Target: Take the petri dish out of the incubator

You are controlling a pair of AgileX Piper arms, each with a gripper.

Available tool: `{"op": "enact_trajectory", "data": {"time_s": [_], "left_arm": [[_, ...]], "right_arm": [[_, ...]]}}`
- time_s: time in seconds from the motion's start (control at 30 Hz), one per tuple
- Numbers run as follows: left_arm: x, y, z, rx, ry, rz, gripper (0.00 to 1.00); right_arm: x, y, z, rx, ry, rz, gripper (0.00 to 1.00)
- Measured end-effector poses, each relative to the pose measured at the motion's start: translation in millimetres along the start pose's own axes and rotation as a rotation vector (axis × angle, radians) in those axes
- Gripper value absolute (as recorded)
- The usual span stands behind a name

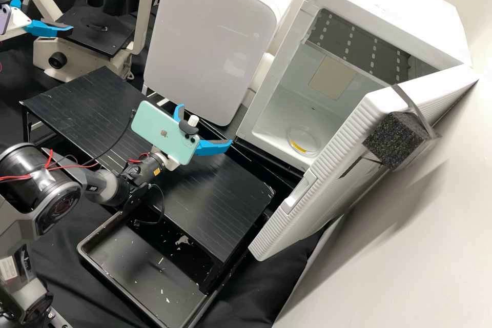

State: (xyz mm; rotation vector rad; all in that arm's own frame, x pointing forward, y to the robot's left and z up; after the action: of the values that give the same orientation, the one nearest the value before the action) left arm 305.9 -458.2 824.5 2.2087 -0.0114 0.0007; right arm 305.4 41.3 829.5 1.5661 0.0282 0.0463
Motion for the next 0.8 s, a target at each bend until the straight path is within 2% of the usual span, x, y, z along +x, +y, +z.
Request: {"op": "enact_trajectory", "data": {"time_s": [0.27, 0.4, 0.63, 0.8], "left_arm": [[0, 0.0, 0, 0.0, 0.0, 0.0, 1.0], [0, 0.0, 0, 0.0, 0.0, 0.0, 1.0], [0, 0.0, 0, 0.0, 0.0, 0.0, 1.0], [0, 0.0, 0, 0.0, 0.0, 0.0, 1.0]], "right_arm": [[0, 0, 0, 0.0, 0.0, 0.0, 1.0], [-12, 4, 9, -0.015, 0.002, 0.015, 1.0], [-51, 24, 29, 0.046, 0.036, 0.099, 1.0], [-69, 49, 45, 0.069, 0.017, 0.166, 1.0]]}}
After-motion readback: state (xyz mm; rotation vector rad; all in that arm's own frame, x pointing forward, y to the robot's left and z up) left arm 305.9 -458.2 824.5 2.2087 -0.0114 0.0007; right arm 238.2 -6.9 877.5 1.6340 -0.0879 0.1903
